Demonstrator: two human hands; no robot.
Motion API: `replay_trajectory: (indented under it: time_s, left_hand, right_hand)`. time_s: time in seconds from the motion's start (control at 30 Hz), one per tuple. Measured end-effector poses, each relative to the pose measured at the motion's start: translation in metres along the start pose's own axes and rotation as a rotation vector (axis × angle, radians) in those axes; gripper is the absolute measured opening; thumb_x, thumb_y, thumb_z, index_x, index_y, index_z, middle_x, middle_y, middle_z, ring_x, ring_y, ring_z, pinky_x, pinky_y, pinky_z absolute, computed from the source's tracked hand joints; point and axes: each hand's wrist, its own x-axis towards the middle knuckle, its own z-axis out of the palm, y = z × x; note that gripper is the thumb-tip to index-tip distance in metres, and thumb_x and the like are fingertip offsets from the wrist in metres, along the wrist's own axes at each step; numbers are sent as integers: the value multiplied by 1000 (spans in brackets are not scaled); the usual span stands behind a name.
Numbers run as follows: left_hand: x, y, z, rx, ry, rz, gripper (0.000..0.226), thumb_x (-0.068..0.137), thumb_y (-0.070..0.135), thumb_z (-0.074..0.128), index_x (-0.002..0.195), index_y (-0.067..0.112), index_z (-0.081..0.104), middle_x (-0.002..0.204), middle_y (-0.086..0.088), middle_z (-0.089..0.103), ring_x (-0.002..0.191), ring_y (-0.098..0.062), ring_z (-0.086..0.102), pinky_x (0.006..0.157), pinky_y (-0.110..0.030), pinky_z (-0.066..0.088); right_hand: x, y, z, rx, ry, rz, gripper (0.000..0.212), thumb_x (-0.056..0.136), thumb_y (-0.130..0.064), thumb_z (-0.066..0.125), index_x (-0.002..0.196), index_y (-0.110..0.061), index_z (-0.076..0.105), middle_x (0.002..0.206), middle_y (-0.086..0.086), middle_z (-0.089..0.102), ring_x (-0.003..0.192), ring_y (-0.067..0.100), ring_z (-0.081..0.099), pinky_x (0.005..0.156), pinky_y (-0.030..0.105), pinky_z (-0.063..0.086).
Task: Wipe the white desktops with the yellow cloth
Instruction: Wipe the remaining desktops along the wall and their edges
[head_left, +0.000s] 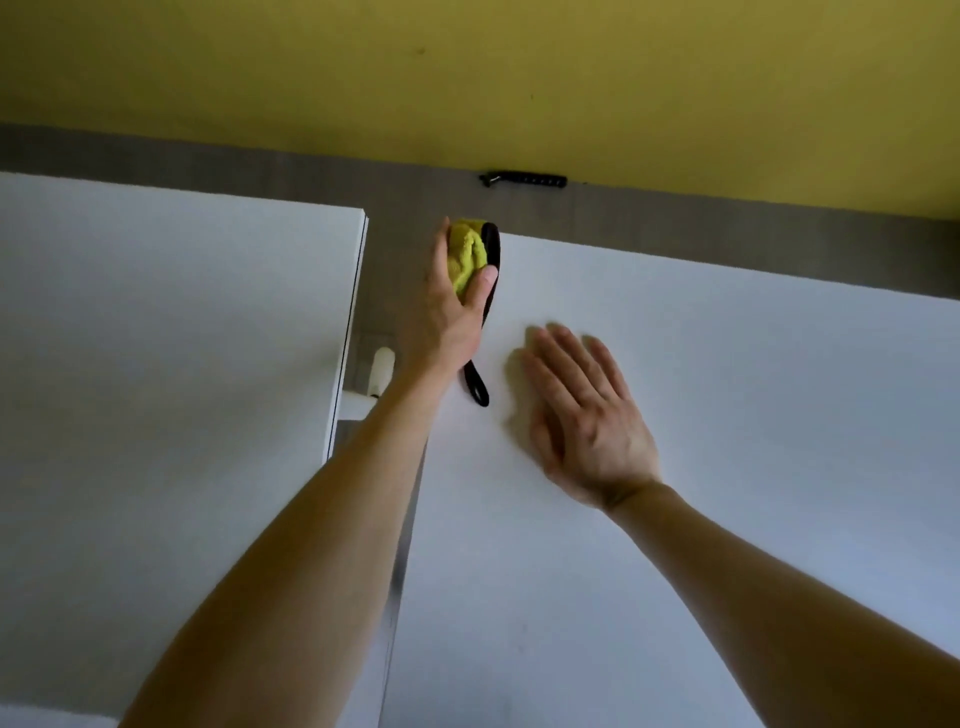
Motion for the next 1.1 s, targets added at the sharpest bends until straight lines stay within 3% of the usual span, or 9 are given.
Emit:
replay_trajectory:
  time_s: [0.13, 0.3, 0.47, 0.57, 0.67, 0.77, 0.9, 1.0, 1.1]
  left_hand:
    - [-4, -12, 3, 8, 28, -58, 66, 110, 47, 57, 167, 22, 33, 144, -7, 64, 117, -25, 64, 80, -20, 40]
    - [-3, -10, 4, -44, 19, -66, 67, 109, 47, 58, 166, 21, 36, 140, -5, 64, 112, -22, 62, 87, -28, 46]
    - [-31, -29, -2, -80, 54, -69, 55, 107, 52, 57, 152, 21, 50, 124, -5, 72, 104, -27, 69, 90, -43, 59]
    - [-54, -36, -5, -44, 51, -35, 49, 109, 50, 56, 147, 20, 52, 112, -4, 73, 95, -26, 69, 83, -41, 59]
    - [-31, -16, -2, 62, 22, -53, 52, 112, 49, 52, 155, 22, 44, 118, 2, 67, 92, -19, 60, 67, -24, 49]
    - [4, -2, 1, -14, -32, -95, 60, 112, 46, 53, 163, 21, 36, 133, -3, 66, 104, -21, 62, 77, -23, 43]
    - [-59, -29, -13, -43, -14, -76, 49, 110, 46, 57, 152, 22, 47, 118, 3, 69, 98, -20, 66, 76, -30, 50]
    - [-118, -50, -27, -30, -36, -72, 42, 108, 52, 56, 141, 26, 51, 117, 1, 72, 103, -26, 69, 85, -38, 54]
    - [-73, -31, -17, -30, -35, -63, 49, 107, 52, 55, 144, 21, 50, 115, 5, 66, 99, -23, 68, 82, -32, 53]
  right_hand:
    - [0, 1, -2, -70, -4, 92, 71, 100, -40, 56, 164, -14, 45, 176, 17, 30, 166, 35, 19, 131, 64, 17]
    - [-2, -2, -2, -103, 16, 131, 79, 105, -59, 51, 168, -14, 38, 178, 17, 24, 168, 32, 14, 133, 62, 13]
    - [-10, -8, -1, -132, -26, 127, 86, 104, -70, 48, 171, -18, 33, 179, 17, 18, 169, 31, 9, 133, 62, 12]
    - [-6, -6, -1, -104, -3, 135, 87, 103, -70, 52, 170, -17, 35, 178, 18, 20, 168, 32, 11, 133, 63, 13]
    - [-3, -4, 1, -115, 5, 145, 88, 102, -70, 55, 169, -17, 35, 178, 17, 21, 168, 31, 12, 133, 62, 13]
    - [-3, -4, 0, -121, 0, 147, 89, 102, -71, 56, 170, -18, 34, 179, 16, 20, 168, 31, 11, 134, 62, 11]
    - [-5, -6, -1, -120, -3, 140, 90, 102, -73, 52, 170, -17, 34, 179, 18, 20, 168, 32, 11, 133, 62, 12]
    - [-5, -8, -2, -121, -7, 144, 90, 102, -74, 48, 170, -17, 33, 179, 18, 19, 168, 32, 11, 133, 62, 12]
    - [-3, -7, -1, -118, -8, 150, 90, 101, -74, 49, 170, -17, 34, 179, 18, 20, 168, 32, 11, 134, 61, 11]
